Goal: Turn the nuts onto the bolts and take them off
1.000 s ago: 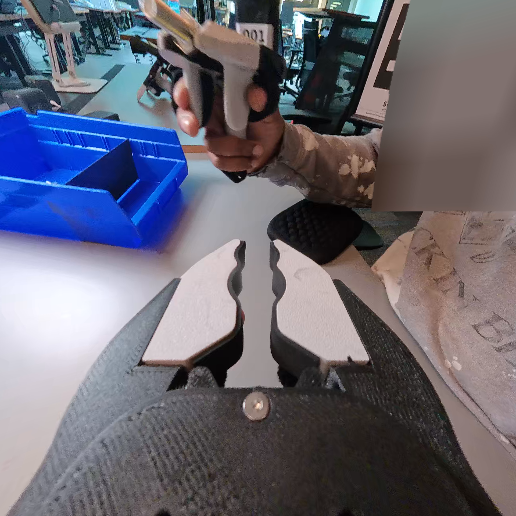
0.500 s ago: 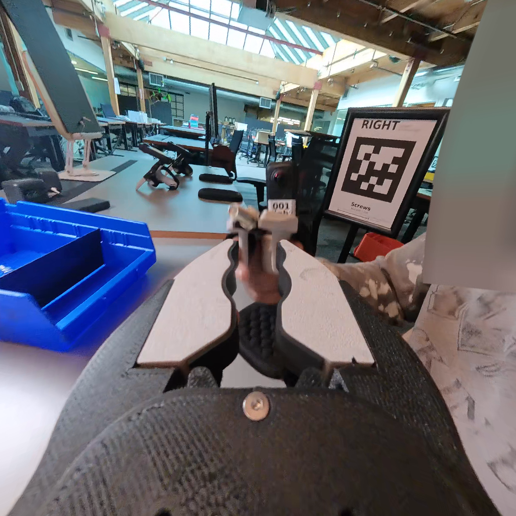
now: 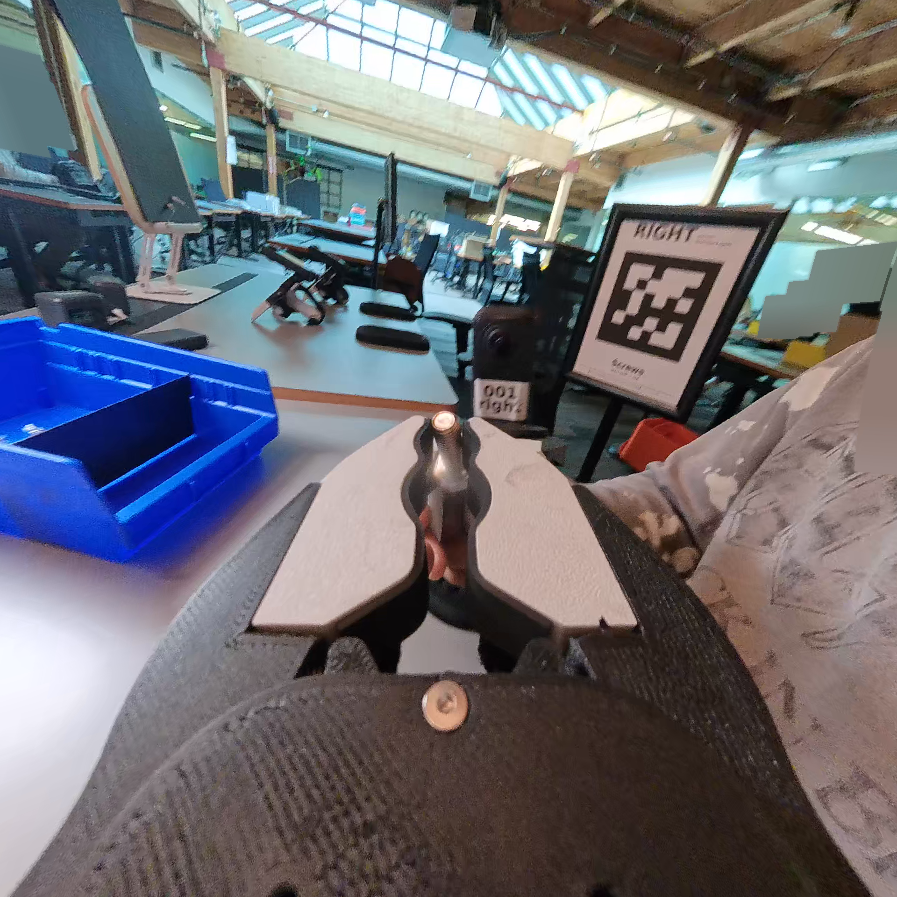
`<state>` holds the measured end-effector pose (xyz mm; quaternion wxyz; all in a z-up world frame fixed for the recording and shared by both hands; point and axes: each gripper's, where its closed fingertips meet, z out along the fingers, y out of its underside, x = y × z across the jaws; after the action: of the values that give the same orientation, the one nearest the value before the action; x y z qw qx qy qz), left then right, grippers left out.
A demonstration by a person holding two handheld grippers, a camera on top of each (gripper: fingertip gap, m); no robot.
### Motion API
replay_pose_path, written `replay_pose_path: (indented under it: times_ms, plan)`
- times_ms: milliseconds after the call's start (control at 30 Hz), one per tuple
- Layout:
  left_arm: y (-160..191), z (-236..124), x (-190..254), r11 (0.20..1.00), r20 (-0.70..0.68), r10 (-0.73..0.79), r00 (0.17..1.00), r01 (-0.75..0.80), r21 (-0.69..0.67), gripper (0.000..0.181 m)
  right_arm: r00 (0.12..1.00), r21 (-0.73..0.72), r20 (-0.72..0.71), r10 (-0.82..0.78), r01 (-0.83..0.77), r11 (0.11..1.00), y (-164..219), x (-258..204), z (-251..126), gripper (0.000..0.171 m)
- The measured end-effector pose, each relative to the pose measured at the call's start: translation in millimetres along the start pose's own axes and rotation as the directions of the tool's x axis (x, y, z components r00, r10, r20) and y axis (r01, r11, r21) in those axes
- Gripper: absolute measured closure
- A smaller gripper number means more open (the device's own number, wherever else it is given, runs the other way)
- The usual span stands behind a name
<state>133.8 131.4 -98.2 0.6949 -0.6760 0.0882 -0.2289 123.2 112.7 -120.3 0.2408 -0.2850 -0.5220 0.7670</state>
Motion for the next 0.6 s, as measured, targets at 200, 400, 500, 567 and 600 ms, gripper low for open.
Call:
replay_pose_path:
  times_ms: [200, 400, 500, 567, 600]
  plan:
    - [2.6, -34.8, -46.4, 0.990, 0.301, 0.119, 0.946, -0.088, -0.114, 0.171, 0.895, -0.329, -0.382, -0.231, 0.102, 0.939, 36.0, 37.6, -6.2, 0.127]
    - [69.6, -94.1, -128.9, 0.940, 0.657, 0.202, 0.726, 0.044, -0.338, 0.171, 0.863, -0.298, -0.443, -0.242, 0.113, 0.948, 39.9, 0.6, -8.3, 0.128]
    - [94.2, -105.1, -145.0, 0.922, 0.729, 0.227, 0.646, 0.098, -0.375, 0.171, 0.905, -0.276, -0.384, -0.181, 0.074, 0.958, 55.3, -35.8, -2.1, 0.129]
    - [107.1, -108.7, -150.9, 0.903, 0.758, 0.258, 0.599, 0.129, -0.409, 0.171, 0.930, -0.269, -0.333, -0.156, 0.065, 0.961, 61.6, -62.5, -3.7, 0.131]
    - [111.6, -110.0, -152.7, 0.902, 0.774, 0.260, 0.577, 0.141, -0.408, 0.171, 0.936, -0.270, -0.313, -0.160, 0.073, 0.960, 63.3, -72.7, -6.8, 0.131]
